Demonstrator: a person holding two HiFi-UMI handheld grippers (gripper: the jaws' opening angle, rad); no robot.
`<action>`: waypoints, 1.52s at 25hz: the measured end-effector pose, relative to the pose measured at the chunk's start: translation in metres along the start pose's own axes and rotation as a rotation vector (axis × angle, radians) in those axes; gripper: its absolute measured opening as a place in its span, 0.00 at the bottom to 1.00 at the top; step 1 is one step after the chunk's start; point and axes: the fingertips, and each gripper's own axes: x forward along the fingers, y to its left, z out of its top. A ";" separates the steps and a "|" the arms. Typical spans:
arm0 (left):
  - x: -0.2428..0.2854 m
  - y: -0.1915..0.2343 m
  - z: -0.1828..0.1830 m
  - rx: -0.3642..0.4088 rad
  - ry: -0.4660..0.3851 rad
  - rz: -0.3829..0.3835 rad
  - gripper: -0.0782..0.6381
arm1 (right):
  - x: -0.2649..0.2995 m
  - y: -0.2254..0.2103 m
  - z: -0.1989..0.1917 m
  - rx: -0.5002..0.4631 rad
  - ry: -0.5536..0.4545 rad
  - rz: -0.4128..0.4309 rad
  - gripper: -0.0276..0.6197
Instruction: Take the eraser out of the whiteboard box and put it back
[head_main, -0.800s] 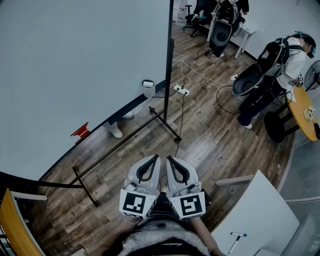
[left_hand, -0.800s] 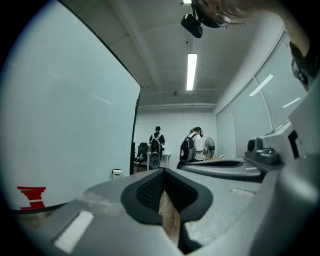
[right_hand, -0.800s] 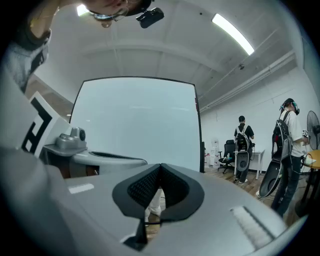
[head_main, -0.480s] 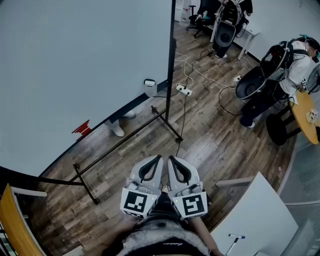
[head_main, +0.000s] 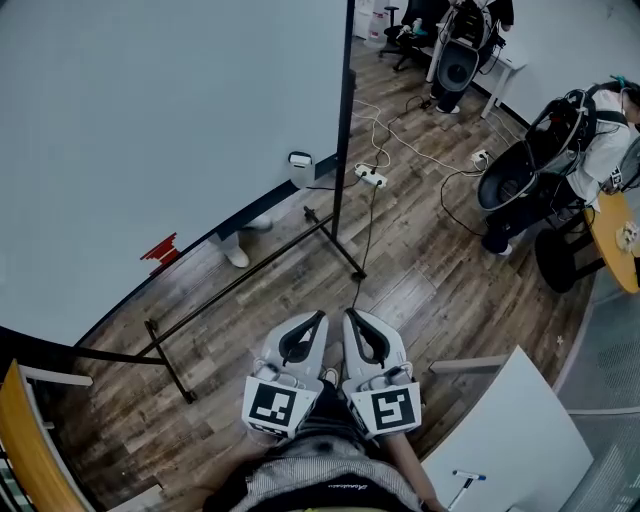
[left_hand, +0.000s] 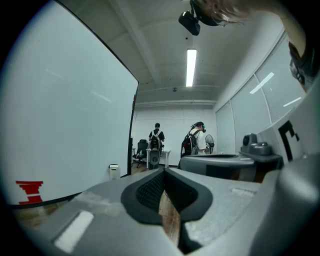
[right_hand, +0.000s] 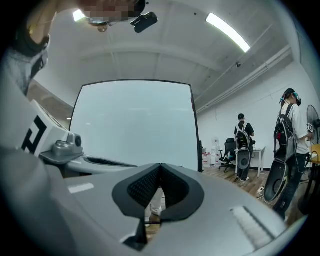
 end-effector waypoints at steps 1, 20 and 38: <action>0.002 0.004 -0.002 0.000 0.002 0.006 0.11 | 0.002 -0.003 0.000 -0.006 0.000 -0.006 0.05; 0.143 0.123 0.021 -0.048 -0.013 0.031 0.11 | 0.164 -0.073 0.009 -0.018 0.027 0.018 0.05; 0.217 0.230 0.026 -0.068 0.000 0.025 0.11 | 0.298 -0.095 0.003 -0.026 0.074 0.019 0.05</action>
